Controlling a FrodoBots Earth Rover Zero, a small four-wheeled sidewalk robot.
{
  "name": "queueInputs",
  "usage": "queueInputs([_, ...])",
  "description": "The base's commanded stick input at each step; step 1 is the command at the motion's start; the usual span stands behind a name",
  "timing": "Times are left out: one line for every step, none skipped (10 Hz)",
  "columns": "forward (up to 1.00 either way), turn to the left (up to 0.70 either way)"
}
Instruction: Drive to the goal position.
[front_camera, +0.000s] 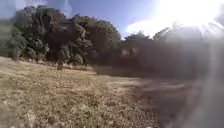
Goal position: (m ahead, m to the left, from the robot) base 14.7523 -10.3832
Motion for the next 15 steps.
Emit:
queueInputs([0.70, 0.00])
queueInputs([0.70, 0.00])
queueInputs([0.70, 0.00])
queueInputs([0.70, 0.00])
queueInputs([0.70, 0.00])
queueInputs([0.70, 0.00])
queueInputs([0.70, 0.00])
queueInputs([0.70, 0.00])
queueInputs([0.70, 0.00])
queueInputs([0.70, 0.00])
queueInputs([0.70, 0.00])
queueInputs([0.70, 0.00])
queueInputs([0.70, 0.00])
queueInputs([0.70, 0.00])
queueInputs([0.70, 0.00])
